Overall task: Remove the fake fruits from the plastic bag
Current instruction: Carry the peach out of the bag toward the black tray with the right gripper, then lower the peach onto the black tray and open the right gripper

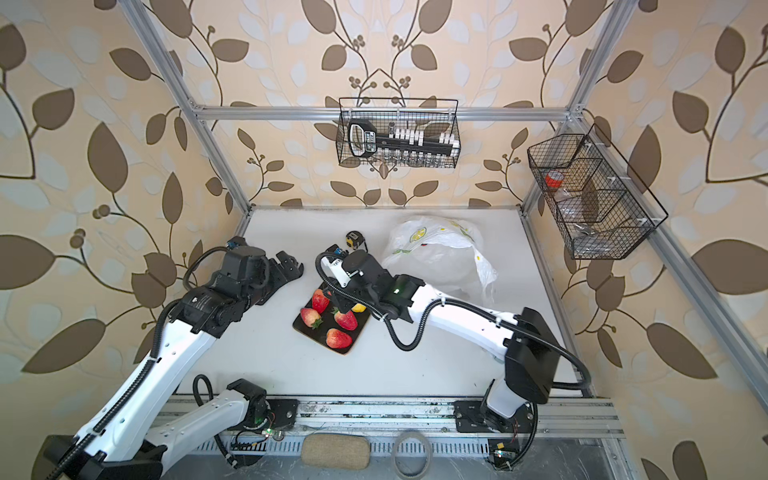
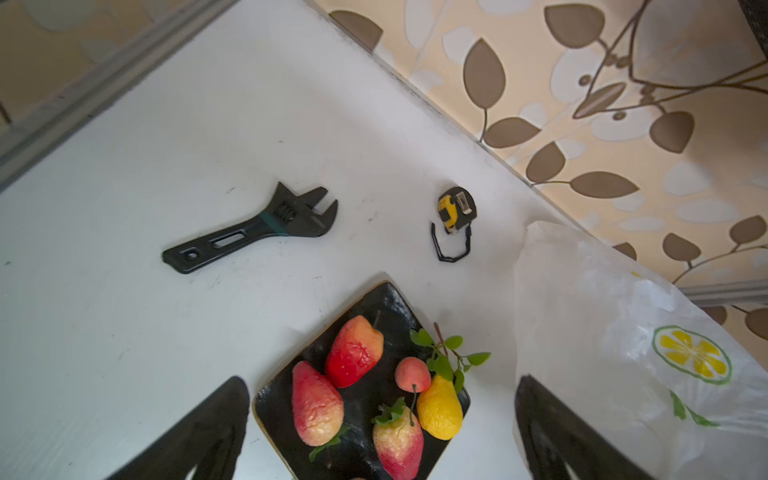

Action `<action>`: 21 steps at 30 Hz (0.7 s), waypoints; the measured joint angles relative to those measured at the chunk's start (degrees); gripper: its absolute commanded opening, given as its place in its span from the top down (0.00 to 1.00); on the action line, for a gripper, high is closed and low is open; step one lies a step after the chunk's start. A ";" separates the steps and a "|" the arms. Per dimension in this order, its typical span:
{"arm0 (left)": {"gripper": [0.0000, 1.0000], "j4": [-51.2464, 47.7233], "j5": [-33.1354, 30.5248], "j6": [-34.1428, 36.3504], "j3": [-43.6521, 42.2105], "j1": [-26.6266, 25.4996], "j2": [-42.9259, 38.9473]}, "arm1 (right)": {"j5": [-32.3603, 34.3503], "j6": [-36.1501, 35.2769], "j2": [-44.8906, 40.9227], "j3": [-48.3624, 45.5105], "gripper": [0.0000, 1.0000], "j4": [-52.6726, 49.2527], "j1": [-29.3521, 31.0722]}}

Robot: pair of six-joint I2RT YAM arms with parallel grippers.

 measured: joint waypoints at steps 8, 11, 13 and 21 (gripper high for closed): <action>0.01 -2.71 -3.93 -1.86 -3.82 -0.02 -6.08 | 9.55 4.15 14.67 9.73 0.65 0.15 -0.35; 0.01 -2.80 -4.17 -1.77 -4.55 -0.02 -7.69 | 10.78 4.31 18.51 12.52 0.65 -0.31 -0.37; 0.01 -2.80 -4.52 -1.62 -4.59 -0.02 -8.48 | 11.43 4.26 20.94 13.94 0.64 -0.61 -0.52; 0.01 -2.82 -5.44 -1.31 -4.92 -0.02 -9.57 | 11.87 2.73 27.32 17.22 0.61 -1.57 -2.82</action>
